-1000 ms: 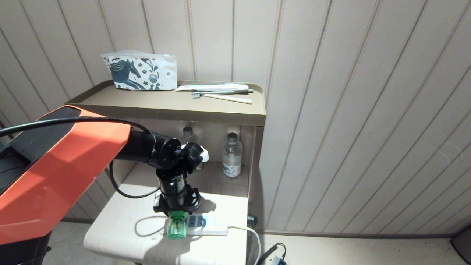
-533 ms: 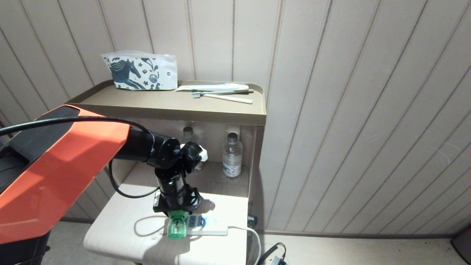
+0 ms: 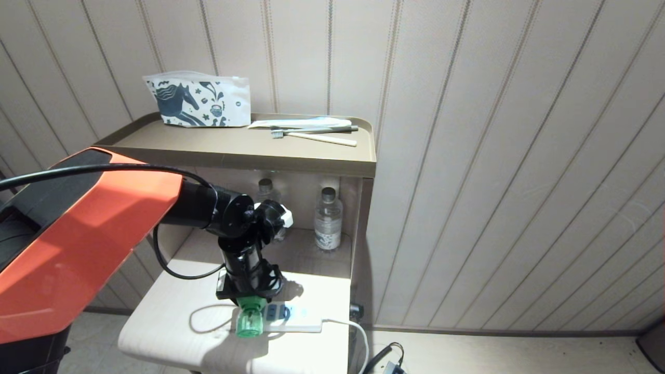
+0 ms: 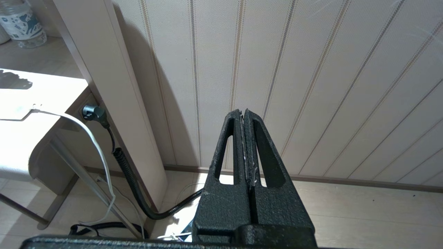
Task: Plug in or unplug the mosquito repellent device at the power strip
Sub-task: Insert the plug into the socket
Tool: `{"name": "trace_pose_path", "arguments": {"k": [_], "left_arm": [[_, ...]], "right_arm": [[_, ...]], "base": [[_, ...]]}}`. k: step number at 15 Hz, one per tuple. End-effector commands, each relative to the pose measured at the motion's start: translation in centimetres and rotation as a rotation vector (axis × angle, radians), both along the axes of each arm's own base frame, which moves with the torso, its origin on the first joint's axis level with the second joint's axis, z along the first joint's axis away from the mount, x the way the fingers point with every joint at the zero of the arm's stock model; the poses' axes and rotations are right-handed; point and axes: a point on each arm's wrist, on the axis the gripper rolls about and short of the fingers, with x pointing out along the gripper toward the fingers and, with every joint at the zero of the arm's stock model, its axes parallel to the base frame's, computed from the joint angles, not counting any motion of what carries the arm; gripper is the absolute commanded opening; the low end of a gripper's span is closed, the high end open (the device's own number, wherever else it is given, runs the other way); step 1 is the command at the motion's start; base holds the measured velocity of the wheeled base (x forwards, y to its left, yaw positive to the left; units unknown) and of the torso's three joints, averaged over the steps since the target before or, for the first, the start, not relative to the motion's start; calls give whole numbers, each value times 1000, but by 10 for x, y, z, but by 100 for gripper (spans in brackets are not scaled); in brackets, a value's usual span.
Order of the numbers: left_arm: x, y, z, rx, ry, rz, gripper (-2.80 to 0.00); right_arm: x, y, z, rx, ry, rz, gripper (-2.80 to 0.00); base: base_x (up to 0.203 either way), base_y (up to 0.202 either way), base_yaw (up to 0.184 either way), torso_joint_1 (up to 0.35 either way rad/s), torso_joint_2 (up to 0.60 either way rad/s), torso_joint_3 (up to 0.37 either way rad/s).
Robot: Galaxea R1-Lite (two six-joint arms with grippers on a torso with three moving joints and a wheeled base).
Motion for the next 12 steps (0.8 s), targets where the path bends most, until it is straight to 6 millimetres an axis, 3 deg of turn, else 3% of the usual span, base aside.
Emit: {"name": "trace_pose_path", "arguments": {"k": [1,12], "left_arm": [[0,0,2,-1,-6,4,-280],[0,0,3,-2,-4,4,-280]], "right_arm": [[0,0,0,0,-1,0,-280],[0,0,0,0,-1,0,-280]], "base": [[0,0,0,0,0,0],[0,0,0,0,0,0]]}}
